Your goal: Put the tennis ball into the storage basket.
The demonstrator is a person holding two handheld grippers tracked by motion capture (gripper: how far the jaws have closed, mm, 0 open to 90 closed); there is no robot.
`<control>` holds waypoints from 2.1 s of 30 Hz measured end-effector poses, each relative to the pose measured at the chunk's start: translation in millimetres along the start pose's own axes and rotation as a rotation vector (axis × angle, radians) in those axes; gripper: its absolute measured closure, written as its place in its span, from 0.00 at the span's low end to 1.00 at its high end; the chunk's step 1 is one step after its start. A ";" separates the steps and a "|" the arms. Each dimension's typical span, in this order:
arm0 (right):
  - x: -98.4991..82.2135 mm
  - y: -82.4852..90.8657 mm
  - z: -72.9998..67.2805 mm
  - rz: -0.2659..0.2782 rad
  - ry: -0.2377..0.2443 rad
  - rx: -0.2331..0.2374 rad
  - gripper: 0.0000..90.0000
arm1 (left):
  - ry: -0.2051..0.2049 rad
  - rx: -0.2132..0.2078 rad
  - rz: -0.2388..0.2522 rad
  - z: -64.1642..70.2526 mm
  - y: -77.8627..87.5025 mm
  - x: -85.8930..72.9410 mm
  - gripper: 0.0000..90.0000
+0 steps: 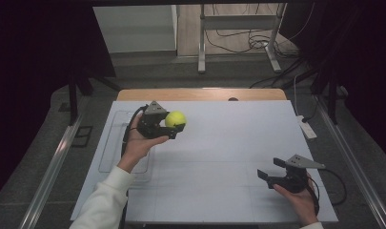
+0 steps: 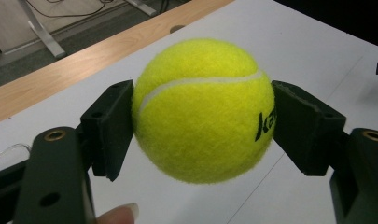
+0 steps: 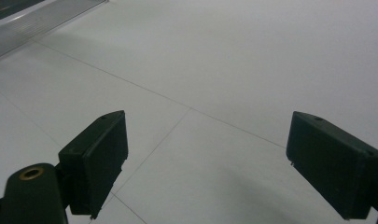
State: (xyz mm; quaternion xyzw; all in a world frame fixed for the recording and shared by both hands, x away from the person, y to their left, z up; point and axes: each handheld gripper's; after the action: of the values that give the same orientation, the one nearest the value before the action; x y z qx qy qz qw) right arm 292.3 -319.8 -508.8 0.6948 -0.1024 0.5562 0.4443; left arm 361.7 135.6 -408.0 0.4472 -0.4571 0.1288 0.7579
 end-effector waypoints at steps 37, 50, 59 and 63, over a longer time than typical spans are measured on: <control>0.0 -0.1 0.3 0.001 -0.002 -0.003 0.14 | 0.045 0.082 0.034 -27.3 24.1 -0.5 0.29; -0.3 -0.2 0.5 0.000 -0.002 -0.003 0.14 | 0.064 0.109 0.041 -38.5 31.2 -3.9 0.29; -0.2 -0.4 0.2 -0.001 0.000 -0.005 0.14 | 0.084 0.127 0.038 -47.3 33.5 -8.9 0.29; -0.2 -0.7 -0.3 -0.002 0.000 -0.004 0.14 | 0.098 0.145 0.029 -53.7 33.9 -12.1 0.29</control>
State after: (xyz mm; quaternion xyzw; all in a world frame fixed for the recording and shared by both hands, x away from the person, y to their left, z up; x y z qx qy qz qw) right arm 292.5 -319.2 -509.4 0.6940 -0.1027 0.5556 0.4462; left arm 365.6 200.1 -408.5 0.4873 -0.4155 0.1941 0.7432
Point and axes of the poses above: each handheld gripper's, and its own axes: y roughly backward along the jaws, x roughly out of its top, z roughly to its right, and after that the axes turned 9 degrees about y, right-handed
